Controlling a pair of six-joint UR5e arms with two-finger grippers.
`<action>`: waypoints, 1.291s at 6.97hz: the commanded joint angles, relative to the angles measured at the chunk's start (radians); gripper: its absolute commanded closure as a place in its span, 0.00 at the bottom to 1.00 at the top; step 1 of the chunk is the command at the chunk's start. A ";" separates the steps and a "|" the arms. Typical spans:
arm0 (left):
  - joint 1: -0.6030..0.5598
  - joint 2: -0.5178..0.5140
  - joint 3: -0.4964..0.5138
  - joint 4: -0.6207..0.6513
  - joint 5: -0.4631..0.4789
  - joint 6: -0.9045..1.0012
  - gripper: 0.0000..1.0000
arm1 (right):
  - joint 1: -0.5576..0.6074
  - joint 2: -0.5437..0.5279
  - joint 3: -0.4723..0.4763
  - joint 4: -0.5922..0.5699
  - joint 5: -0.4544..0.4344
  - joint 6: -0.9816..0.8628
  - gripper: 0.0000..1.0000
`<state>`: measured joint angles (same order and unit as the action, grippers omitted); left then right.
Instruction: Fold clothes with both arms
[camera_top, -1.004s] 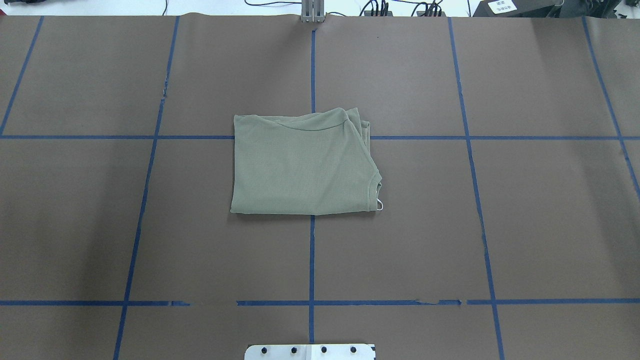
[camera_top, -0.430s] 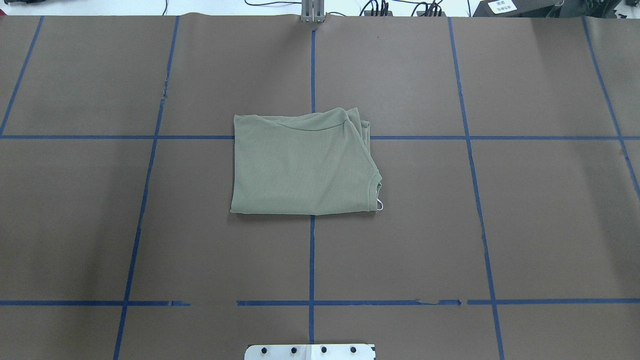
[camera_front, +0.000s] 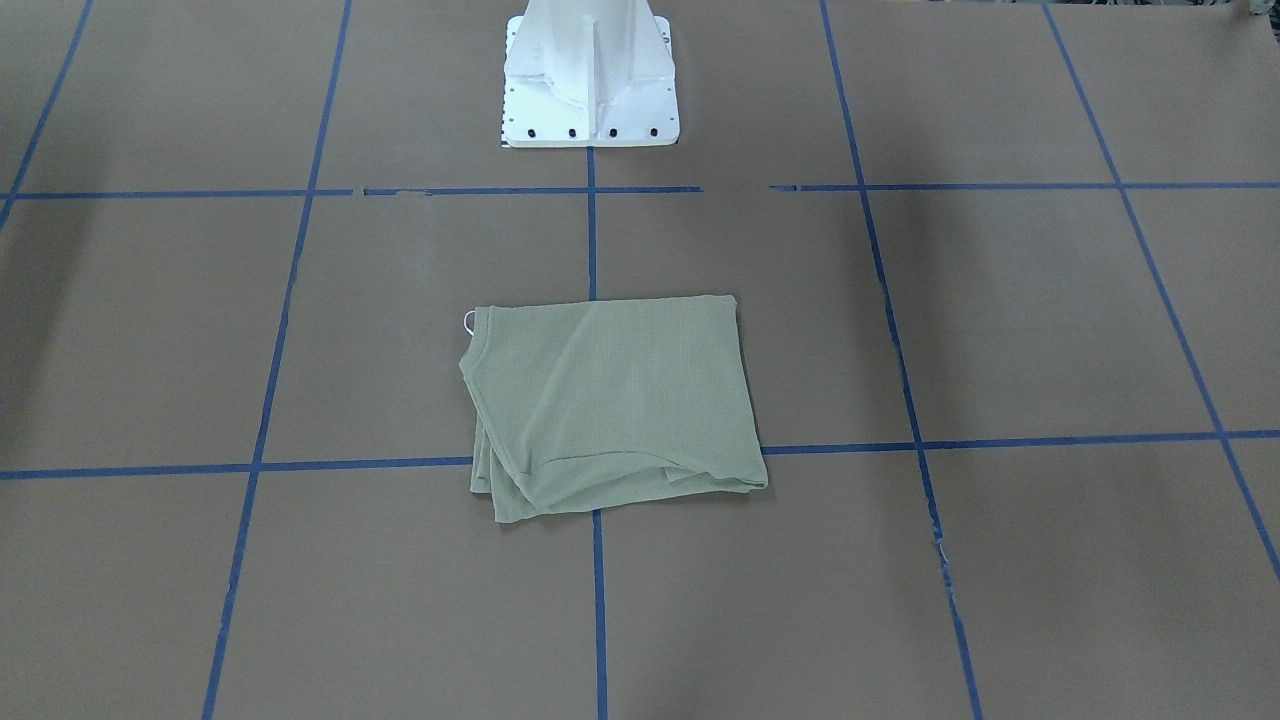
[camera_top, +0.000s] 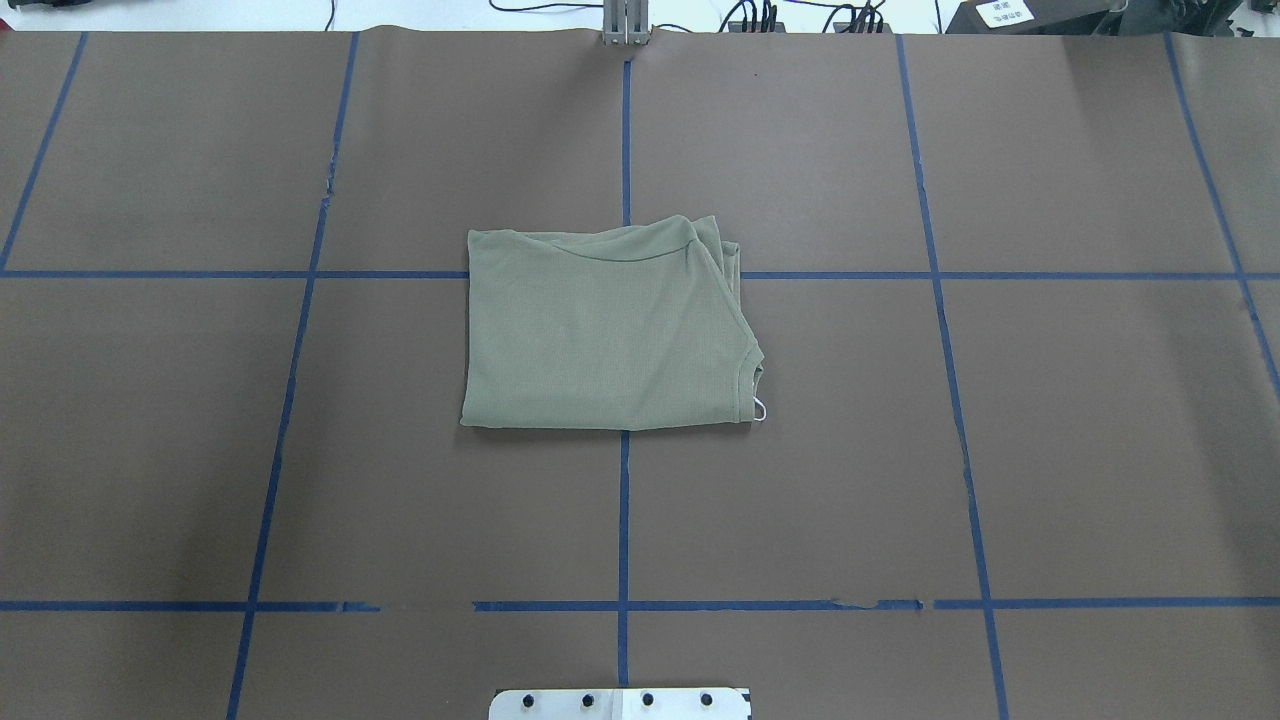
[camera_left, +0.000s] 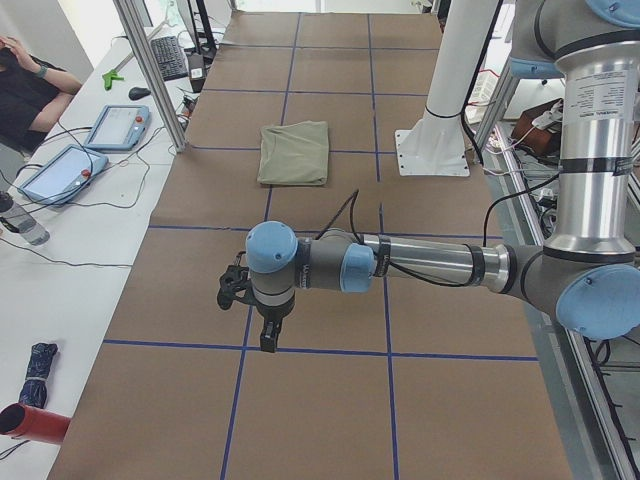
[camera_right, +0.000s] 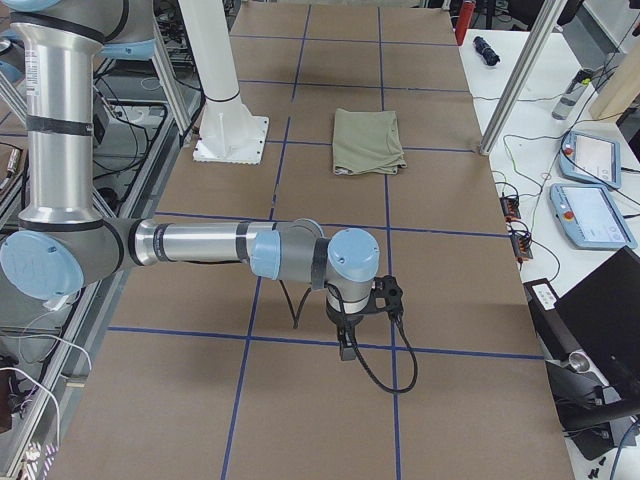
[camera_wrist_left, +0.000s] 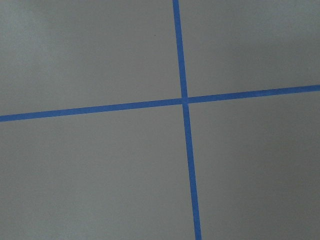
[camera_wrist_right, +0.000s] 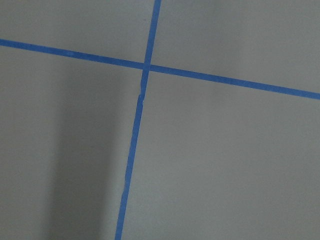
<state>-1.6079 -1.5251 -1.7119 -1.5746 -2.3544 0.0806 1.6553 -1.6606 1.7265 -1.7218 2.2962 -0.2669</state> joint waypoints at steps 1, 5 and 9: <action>0.002 0.003 -0.008 0.001 0.003 -0.002 0.00 | 0.000 -0.018 0.001 0.002 0.000 0.000 0.00; 0.000 0.013 -0.009 -0.001 -0.005 0.001 0.00 | -0.009 -0.013 0.005 0.033 0.003 0.009 0.00; 0.006 0.022 -0.003 -0.004 -0.002 -0.002 0.00 | -0.029 -0.016 -0.004 0.087 0.005 0.018 0.00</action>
<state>-1.6019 -1.5045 -1.7148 -1.5780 -2.3561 0.0798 1.6282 -1.6755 1.7235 -1.6378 2.3000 -0.2485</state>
